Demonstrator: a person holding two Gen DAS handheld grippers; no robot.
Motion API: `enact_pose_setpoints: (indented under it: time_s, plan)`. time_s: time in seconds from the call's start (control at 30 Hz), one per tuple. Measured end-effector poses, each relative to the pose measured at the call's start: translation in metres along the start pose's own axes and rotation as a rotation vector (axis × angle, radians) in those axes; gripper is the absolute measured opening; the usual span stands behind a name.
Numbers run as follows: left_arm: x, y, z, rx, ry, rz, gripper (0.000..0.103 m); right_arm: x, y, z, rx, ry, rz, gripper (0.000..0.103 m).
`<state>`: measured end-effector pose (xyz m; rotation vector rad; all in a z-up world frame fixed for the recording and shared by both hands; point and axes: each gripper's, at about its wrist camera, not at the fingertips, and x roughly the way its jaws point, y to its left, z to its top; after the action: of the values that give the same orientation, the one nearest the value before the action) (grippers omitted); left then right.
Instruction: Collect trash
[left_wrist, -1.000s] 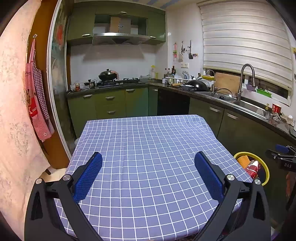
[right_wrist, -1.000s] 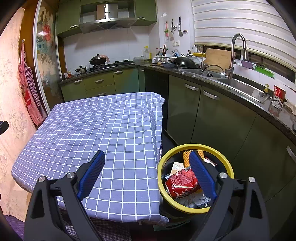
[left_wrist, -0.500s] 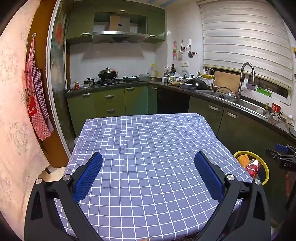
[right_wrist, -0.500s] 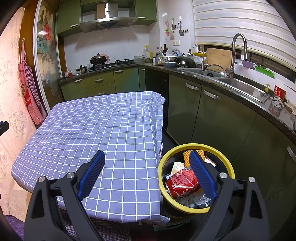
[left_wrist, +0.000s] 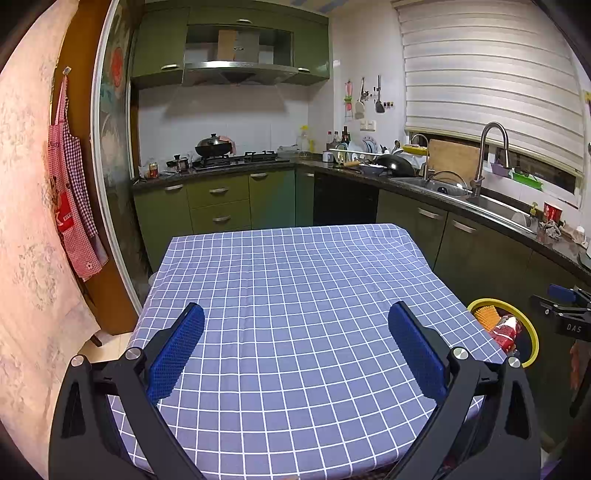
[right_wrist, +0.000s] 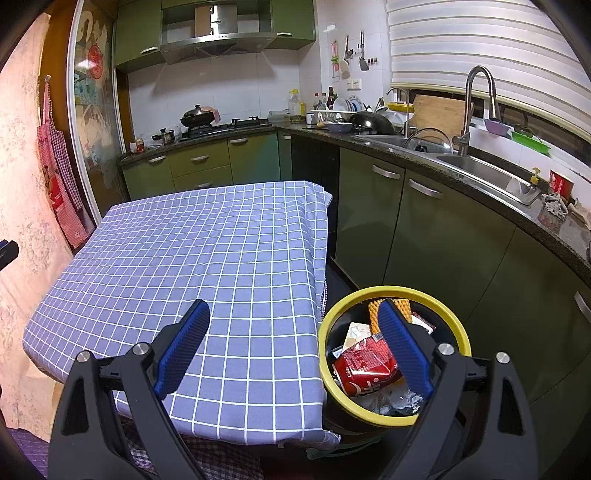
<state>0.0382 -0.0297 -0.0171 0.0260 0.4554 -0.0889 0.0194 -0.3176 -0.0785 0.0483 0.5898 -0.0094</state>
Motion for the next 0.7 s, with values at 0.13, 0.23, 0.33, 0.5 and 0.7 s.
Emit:
enact_pose_setpoints:
  time_s: [0.13, 0.23, 0.33, 0.5, 0.7]
  plan:
    - [0.0, 0.0, 0.0, -0.001, 0.0, 0.0, 0.098, 0.001, 0.001, 0.0, -0.001, 0.001, 0.0, 0.087]
    - [0.001, 0.001, 0.0, -0.001, 0.002, 0.002, 0.098, 0.001, 0.001, 0.0, -0.001, 0.001, 0.0, 0.087]
    - [0.002, 0.002, 0.0, -0.002, 0.004, 0.003, 0.098, 0.002, 0.002, 0.001, -0.003, 0.002, 0.001, 0.087]
    - [0.001, 0.004, -0.001, -0.006, -0.022, -0.006, 0.098, 0.006, 0.003, 0.001, -0.007, 0.009, 0.003, 0.087]
    - [0.013, 0.009, 0.0, 0.003, 0.005, 0.002, 0.098, 0.012, 0.005, 0.006, -0.02, 0.018, 0.001, 0.088]
